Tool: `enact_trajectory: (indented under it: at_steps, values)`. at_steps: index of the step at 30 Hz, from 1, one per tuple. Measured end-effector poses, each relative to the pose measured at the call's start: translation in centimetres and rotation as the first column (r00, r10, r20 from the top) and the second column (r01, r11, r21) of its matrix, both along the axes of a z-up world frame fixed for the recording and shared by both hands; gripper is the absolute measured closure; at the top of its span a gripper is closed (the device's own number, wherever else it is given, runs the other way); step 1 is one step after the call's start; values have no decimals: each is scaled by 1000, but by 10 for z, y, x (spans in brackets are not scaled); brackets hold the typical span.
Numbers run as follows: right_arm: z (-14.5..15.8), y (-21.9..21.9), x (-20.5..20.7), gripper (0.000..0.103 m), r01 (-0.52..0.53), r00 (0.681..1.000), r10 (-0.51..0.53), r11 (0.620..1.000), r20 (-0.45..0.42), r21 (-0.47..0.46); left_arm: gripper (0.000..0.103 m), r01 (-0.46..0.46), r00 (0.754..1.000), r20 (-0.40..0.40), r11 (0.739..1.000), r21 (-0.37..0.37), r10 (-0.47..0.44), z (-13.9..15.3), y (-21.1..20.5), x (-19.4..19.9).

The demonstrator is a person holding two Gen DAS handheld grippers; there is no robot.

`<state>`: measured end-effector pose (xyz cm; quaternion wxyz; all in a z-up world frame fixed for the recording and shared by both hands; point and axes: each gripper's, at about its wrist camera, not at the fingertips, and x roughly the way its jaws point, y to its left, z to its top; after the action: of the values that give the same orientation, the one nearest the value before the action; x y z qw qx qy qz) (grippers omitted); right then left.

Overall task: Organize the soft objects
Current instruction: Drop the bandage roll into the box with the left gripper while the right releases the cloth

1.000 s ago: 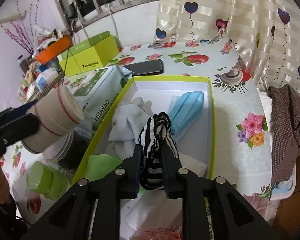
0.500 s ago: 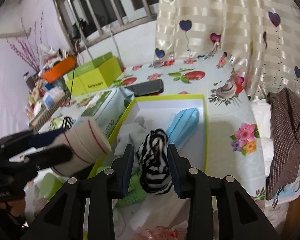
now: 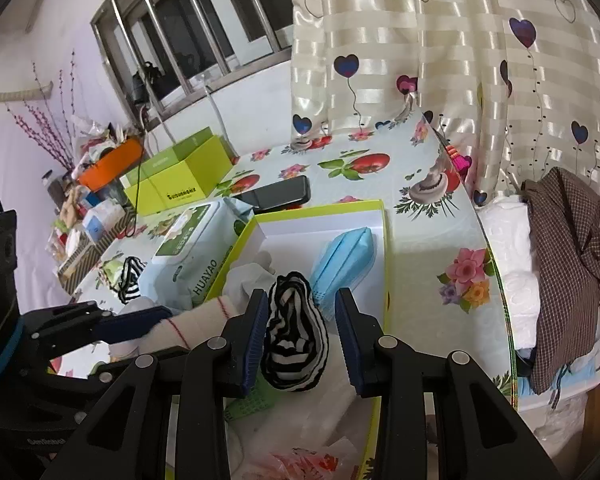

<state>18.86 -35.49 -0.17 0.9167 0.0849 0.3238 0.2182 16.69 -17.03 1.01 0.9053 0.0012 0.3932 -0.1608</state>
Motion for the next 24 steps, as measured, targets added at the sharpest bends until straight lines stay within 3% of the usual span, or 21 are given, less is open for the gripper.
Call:
enact_trajectory:
  at_steps: [12,24]
  values:
    - [-2,-3,-1,69,13,1000,-13,1000,-1,-4,60,28,998,-59,999,-19,-29,-14,-6,8]
    - [5,8,-27,70,-75,997,76,996,16,-51,60,19,1000,7,998,-59,-19,5,11,-28]
